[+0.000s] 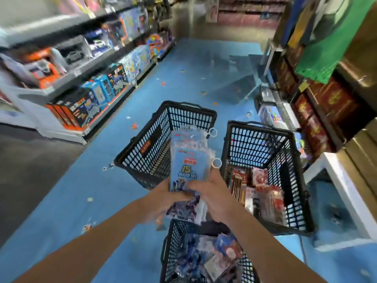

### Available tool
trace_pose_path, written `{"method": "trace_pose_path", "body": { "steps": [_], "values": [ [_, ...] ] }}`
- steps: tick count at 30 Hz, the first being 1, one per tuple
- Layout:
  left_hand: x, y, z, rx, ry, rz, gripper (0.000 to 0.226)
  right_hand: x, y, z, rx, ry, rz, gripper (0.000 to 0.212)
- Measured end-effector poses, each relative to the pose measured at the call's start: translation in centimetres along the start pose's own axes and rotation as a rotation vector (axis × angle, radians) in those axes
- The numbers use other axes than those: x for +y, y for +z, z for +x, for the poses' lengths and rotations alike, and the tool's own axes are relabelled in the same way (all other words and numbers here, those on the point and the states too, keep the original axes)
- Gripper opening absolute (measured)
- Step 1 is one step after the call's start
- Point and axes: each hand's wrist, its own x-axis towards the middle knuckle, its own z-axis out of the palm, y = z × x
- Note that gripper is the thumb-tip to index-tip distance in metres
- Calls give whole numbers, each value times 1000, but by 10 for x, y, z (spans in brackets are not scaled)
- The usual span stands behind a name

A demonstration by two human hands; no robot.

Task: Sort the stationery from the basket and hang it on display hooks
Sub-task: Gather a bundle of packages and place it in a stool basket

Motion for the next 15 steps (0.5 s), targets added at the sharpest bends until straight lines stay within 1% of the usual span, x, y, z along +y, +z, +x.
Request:
{"method": "trace_pose_path", "body": {
  "steps": [3, 5, 6, 9, 10, 12, 15],
  "values": [
    [43, -16, 18, 30, 9, -51, 63, -24, 3, 31, 21, -24, 8, 51],
    [61, -36, 40, 63, -7, 10, 70, -30, 7, 61, 46, -40, 4, 46],
    [69, -46, 52, 69, -23, 50, 65, -30, 9, 78, 66, -39, 1, 45],
    [83, -80, 100, 139, -59, 188, 28, -14, 10, 139, 176, 33, -3, 45],
    [83, -93, 120, 155, -69, 236, 20, -6, 10, 161, 206, 78, 7, 43],
    [80, -117, 156, 153, -86, 329, 12, 14, 9, 205, 250, 179, 20, 43],
    [58, -153, 206, 109, -179, 416, 11, 56, 10, 264, 327, 294, -19, 36]
  ]
}}
